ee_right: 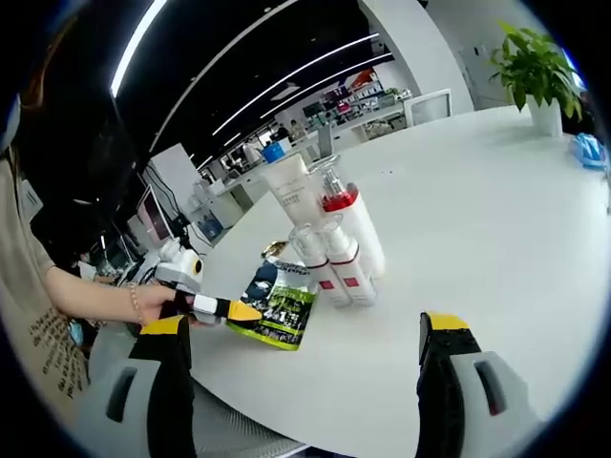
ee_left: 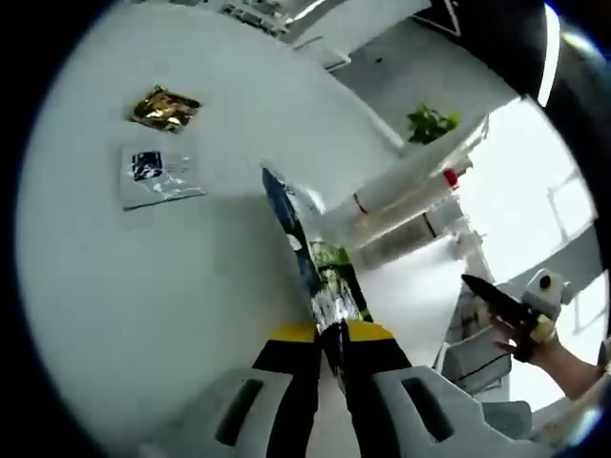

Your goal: Arrange the skincare products in the storage area until every visible bottle or jar stands upright without overlapping.

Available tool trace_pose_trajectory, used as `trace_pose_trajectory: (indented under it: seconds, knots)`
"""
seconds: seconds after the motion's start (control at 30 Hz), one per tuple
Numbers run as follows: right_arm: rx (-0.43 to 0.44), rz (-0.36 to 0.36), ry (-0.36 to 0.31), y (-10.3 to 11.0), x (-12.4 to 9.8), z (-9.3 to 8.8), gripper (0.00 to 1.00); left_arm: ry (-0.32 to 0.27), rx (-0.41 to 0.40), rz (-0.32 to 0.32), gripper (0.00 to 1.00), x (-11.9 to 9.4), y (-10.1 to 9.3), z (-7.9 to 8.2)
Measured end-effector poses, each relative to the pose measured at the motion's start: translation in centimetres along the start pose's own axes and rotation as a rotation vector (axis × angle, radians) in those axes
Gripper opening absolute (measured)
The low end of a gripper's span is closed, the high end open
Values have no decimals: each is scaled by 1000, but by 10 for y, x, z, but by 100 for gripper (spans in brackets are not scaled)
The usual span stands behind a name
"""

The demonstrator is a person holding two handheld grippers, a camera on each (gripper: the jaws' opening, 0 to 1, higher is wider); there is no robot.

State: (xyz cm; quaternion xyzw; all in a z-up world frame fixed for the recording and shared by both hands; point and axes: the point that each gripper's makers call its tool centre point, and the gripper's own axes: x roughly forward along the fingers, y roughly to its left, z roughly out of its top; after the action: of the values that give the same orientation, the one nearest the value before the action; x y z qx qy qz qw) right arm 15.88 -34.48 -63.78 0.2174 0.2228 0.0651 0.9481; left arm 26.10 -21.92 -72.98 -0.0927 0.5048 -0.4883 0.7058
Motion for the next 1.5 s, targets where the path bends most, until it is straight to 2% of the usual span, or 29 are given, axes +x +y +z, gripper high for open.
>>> trace_pose_trajectory:
  seconds: [0.03, 0.07, 0.2, 0.27, 0.3, 0.43, 0.57, 0.63, 0.8, 0.87, 0.97, 1.07, 1.17, 1.3, 1.4, 1.5]
  knots:
    - [1, 0, 0, 0, 0, 0, 100, 1, 12, 10, 8, 0, 1, 0]
    - [1, 0, 0, 0, 0, 0, 100, 4, 57, 45, 10, -1, 6, 1]
    - [4, 1, -1, -1, 1, 0, 100, 34, 207, 98, 15, -4, 10, 2]
    - [4, 0, 0, -1, 1, 0, 100, 54, 307, 155, 18, -5, 16, 3]
    - [6, -1, 0, -1, 1, 0, 100, 52, 335, 156, 19, -5, 16, 4]
    - [19, -3, -7, -2, 0, 0, 100, 85, 401, 186, 22, -4, 19, 0]
    - [20, -3, -5, -1, -1, 0, 100, 110, 459, 239, 19, -7, 26, -1]
    - [21, -4, -7, -1, -1, 0, 100, 120, 490, 246, 20, -8, 26, -1]
    - [27, -4, -9, -4, -3, 0, 100, 115, 644, 257, 32, -9, 23, 14]
    - [27, -5, -10, -5, -3, 0, 100, 101, 702, 225, 37, -6, 15, 23]
    - [29, -5, -11, -6, -3, 0, 100, 125, 780, 170, 44, 2, 6, 30]
    - [32, -6, -14, -7, -3, 0, 100, 150, 856, 144, 55, 11, 3, 33]
    - [34, -8, -14, -7, -3, -1, 100, 189, 886, 124, 65, 18, 3, 31]
    - [41, -11, -13, -8, -4, -2, 100, 270, 911, 105, 75, 25, 11, 25]
    - [45, -16, -13, -8, -5, -4, 100, 320, 915, 98, 82, 27, 17, 21]
    - [50, -21, -14, -10, -6, -4, 100, 340, 946, 91, 83, 27, 18, 23]
